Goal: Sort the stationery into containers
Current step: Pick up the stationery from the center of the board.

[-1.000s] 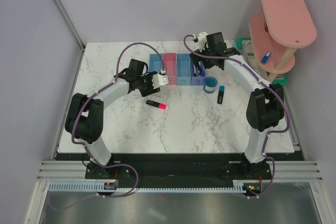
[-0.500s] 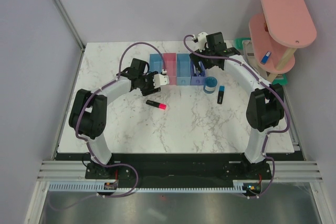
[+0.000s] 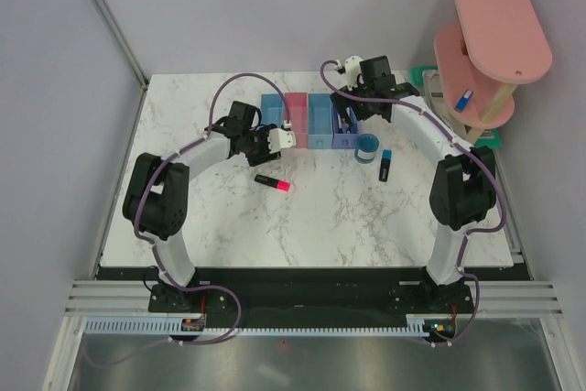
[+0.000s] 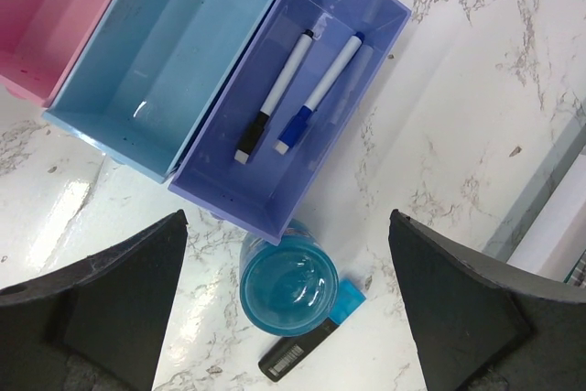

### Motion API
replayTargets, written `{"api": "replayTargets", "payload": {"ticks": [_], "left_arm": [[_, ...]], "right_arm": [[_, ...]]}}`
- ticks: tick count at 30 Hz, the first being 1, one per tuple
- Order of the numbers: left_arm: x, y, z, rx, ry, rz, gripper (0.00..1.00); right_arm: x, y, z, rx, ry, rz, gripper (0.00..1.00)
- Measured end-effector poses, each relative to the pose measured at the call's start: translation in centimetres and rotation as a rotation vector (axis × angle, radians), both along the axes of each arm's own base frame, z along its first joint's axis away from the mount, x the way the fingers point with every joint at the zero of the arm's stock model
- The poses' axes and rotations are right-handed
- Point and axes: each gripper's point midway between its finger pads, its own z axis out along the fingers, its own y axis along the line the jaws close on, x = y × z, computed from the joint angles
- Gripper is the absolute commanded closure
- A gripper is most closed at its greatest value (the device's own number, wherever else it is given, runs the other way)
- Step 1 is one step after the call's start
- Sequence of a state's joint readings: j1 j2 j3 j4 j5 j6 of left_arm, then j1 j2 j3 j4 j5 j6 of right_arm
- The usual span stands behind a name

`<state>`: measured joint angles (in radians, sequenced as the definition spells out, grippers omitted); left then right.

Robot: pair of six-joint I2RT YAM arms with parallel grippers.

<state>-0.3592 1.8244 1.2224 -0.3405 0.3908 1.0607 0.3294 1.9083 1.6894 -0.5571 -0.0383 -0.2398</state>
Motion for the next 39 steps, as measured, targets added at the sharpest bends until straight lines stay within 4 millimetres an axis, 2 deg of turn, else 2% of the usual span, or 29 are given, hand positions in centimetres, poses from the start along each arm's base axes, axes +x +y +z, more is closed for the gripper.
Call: {"api": "replayTargets", "payload": {"ticks": [8, 32, 39], "left_arm": [[0.26, -0.09, 0.03, -0.001, -0.007, -0.001, 0.43], [0.06, -0.02, 0.13, 0.001, -0.002, -0.002, 0.4], [0.35, 0.22, 0.74, 0.008, -0.023, 0.009, 0.4]], "right_arm": [[-0.16, 0.14, 0.91, 0.013, -0.015, 0.007, 0.02], [-0.3, 0.27, 0.88, 0.021, -0.008, 0.008, 0.02], [-0.3, 0.27, 0.88, 0.021, -0.008, 0.008, 0.02]]}}
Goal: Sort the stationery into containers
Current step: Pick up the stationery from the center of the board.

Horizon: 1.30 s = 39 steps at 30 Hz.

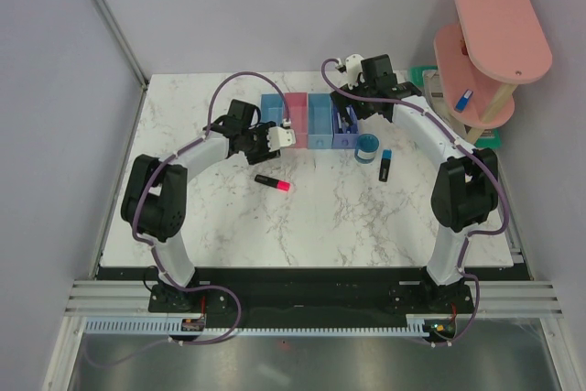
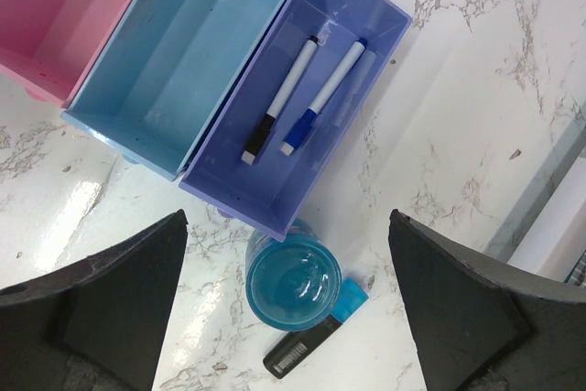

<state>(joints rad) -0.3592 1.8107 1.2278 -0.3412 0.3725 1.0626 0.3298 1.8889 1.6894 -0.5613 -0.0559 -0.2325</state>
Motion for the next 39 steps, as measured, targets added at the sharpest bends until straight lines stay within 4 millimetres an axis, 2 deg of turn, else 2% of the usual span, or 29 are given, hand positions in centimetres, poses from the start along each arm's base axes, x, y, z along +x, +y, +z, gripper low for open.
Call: {"api": "replayTargets", "payload": {"ticks": [12, 20, 25, 30, 35, 39], "left_arm": [[1.0, 0.3, 0.4, 0.008, -0.058, 0.02, 0.4], [2.2, 0.3, 0.8, 0.022, -0.114, 0.018, 0.37], [2.2, 0.4, 0.0, 0.036, -0.104, 0.009, 0.32], [1.9, 0.5, -0.8, 0.048, -0.086, 0.002, 0.32], [1.7, 0.6, -1.4, 0.057, -0.067, -0.001, 0.37], [1.5, 0.7, -2.3, 0.067, -0.047, -0.005, 0.49]], "right_arm": [[0.1, 0.3, 0.8, 0.015, -0.009, 0.011, 0.02], [-0.1, 0.3, 0.6, 0.013, 0.004, 0.013, 0.02], [-0.1, 0.3, 0.7, 0.014, 0.003, 0.013, 0.02], [-0.1, 0.3, 0.8, 0.014, 0.002, 0.013, 0.02], [-0.1, 0.4, 0.8, 0.017, 0.004, 0.015, 0.02], [-0.1, 0.4, 0.7, 0.021, 0.005, 0.015, 0.03]]}}
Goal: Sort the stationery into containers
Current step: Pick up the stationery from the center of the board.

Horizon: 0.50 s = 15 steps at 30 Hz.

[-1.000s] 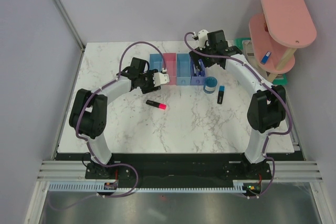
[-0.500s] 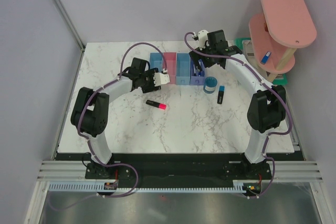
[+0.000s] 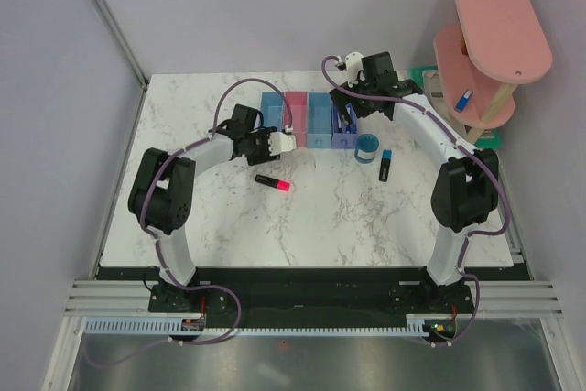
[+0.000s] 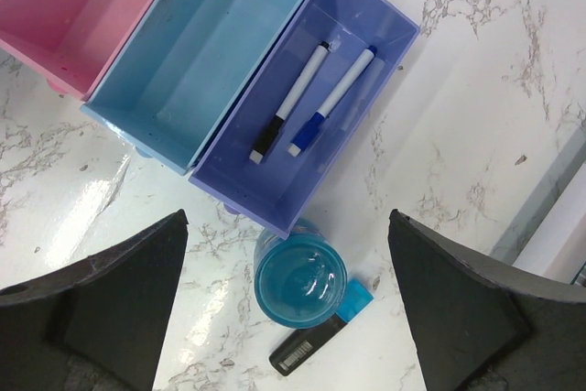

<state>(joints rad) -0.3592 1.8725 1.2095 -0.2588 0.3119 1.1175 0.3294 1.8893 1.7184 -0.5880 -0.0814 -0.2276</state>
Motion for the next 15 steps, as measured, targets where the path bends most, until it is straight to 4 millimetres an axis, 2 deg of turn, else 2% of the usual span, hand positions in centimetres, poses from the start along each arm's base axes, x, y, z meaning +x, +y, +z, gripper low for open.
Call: {"api": "replayTargets", "payload": {"ticks": [2, 5, 6, 8, 9, 15], "left_arm": [[-0.11, 0.04, -0.44, 0.004, 0.011, 0.0, 0.55], [-0.17, 0.05, -0.81, 0.006, 0.019, 0.0, 0.68], [-0.18, -0.01, -0.77, 0.004, 0.02, -0.002, 0.78], [0.05, -0.16, -0.43, -0.002, 0.014, -0.001, 0.88], [0.05, -0.15, -0.4, -0.003, 0.017, 0.003, 0.97], [-0.65, -0.15, -0.43, 0.0, 0.059, 0.014, 0.98]], "right_arm": [[-0.01, 0.01, -0.01, 0.002, 0.001, -0.001, 0.03], [-0.04, 0.01, -0.02, 0.002, 0.003, -0.002, 0.03], [-0.06, 0.0, -0.04, 0.002, 0.004, -0.003, 0.03], [-0.09, 0.0, -0.06, 0.003, 0.006, -0.004, 0.02], [-0.08, 0.01, -0.06, 0.004, 0.005, -0.004, 0.03], [-0.18, -0.03, -0.11, 0.007, 0.009, -0.011, 0.02]]}}
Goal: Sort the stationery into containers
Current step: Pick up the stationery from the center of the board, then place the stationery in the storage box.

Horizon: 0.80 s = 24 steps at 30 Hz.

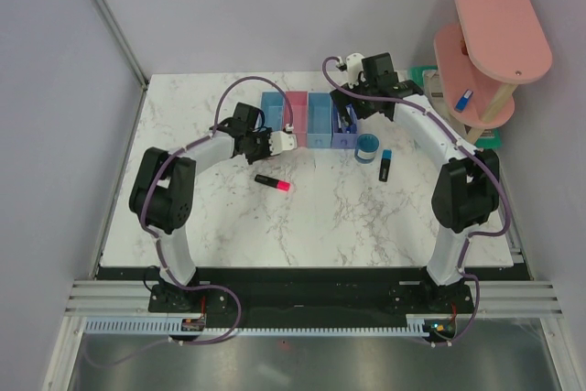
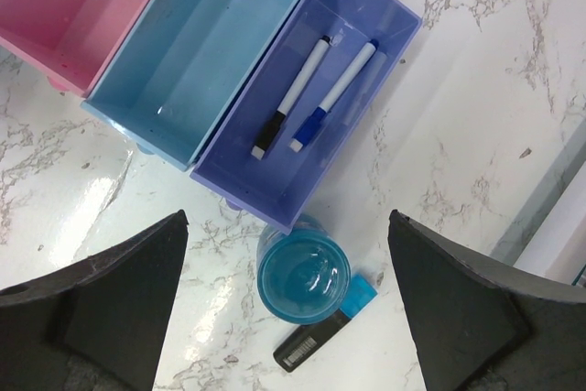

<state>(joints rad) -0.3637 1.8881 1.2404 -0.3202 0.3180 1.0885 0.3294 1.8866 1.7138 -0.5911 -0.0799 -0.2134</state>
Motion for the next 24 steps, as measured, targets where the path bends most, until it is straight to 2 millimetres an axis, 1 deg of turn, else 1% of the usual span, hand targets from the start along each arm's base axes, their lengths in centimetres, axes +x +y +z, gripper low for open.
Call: {"api": "replayTargets", "payload": {"ticks": [3, 5, 8, 10, 12, 15, 18, 20, 21, 22, 24], "left_arm": [[-0.9, 0.0, 0.0, -0.002, 0.04, 0.009, 0.98], [-1.4, -0.1, 0.4, -0.007, 0.064, 0.017, 0.98], [-1.9, -0.4, 2.5, -0.036, 0.079, 0.031, 0.98], [-1.5, -0.7, 4.6, -0.061, 0.055, 0.044, 0.98], [-0.3, -1.2, 7.8, -0.098, -0.003, 0.058, 0.98], [1.4, -1.8, 11.3, -0.135, -0.077, 0.07, 0.98], [2.9, -2.1, 13.8, -0.152, -0.145, 0.079, 0.98], [4.1, -2.3, 14.7, -0.157, -0.183, 0.087, 0.98], [5.9, -2.6, 14.6, -0.153, -0.207, 0.099, 0.98], [6.1, -2.6, 14.6, -0.153, -0.21, 0.1, 0.98], [7.3, -2.8, 13.2, -0.139, -0.203, 0.107, 0.98]], "right_arm": [[-0.5, -0.3, -0.1, -0.006, 0.005, -0.005, 0.02], [-0.8, -0.4, 0.0, -0.009, 0.006, -0.006, 0.02], [-1.1, -0.6, 0.3, -0.008, 0.003, -0.007, 0.02], [-1.4, -0.6, 0.5, -0.007, 0.001, -0.007, 0.02], [-1.7, -0.8, 0.7, -0.007, -0.002, -0.008, 0.02], [-2.1, -1.0, 0.8, -0.009, -0.004, -0.01, 0.02], [-2.3, -1.1, 0.9, -0.012, -0.005, -0.013, 0.02], [-2.4, -1.2, 0.8, -0.015, -0.004, -0.015, 0.02], [-2.4, -1.3, 0.7, -0.019, -0.001, -0.018, 0.02], [-2.4, -1.3, 0.7, -0.019, -0.001, -0.018, 0.02], [-2.5, -1.4, 0.6, -0.02, 0.002, -0.019, 0.02]]}}
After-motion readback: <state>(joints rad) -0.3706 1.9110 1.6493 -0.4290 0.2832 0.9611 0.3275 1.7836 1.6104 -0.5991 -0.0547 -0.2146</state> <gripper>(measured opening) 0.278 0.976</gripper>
